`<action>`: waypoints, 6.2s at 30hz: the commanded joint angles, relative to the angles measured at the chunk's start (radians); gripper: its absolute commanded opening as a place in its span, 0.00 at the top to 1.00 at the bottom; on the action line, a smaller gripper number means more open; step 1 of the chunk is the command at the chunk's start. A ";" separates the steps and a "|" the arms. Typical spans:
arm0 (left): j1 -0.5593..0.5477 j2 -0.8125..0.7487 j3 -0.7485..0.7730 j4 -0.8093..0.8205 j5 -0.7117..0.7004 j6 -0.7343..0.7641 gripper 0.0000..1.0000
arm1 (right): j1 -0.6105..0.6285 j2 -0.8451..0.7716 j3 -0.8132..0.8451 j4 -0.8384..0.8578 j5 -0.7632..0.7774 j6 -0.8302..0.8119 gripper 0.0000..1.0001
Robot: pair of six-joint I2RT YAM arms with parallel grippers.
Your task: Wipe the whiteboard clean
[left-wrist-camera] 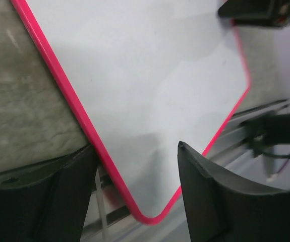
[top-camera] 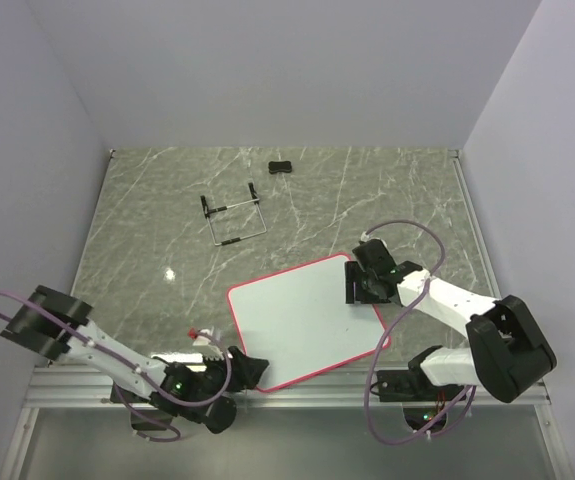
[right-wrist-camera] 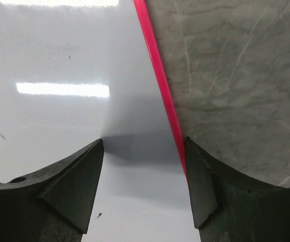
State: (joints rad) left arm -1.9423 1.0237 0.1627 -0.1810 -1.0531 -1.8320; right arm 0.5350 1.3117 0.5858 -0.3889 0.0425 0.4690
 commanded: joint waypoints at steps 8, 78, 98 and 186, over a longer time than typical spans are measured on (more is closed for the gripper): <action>-0.173 0.554 -0.170 1.123 -0.157 -0.827 0.32 | 0.097 0.155 -0.057 -0.045 -0.635 0.161 0.32; 0.671 0.337 1.558 -0.885 0.587 0.651 0.66 | 0.094 0.092 0.149 -0.031 -0.760 0.175 0.37; 0.798 0.558 2.097 -1.149 0.583 0.829 1.00 | 0.045 0.081 0.166 -0.045 -0.774 0.169 0.38; 2.060 -0.370 0.521 -0.164 1.598 -0.141 1.00 | -0.130 -0.258 0.353 -0.475 -0.474 0.108 0.36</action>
State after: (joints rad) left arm 0.1040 0.7158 0.6571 -0.4778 0.4259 -1.9129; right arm 0.4114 1.0824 0.9474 -0.8890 -0.4305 0.5652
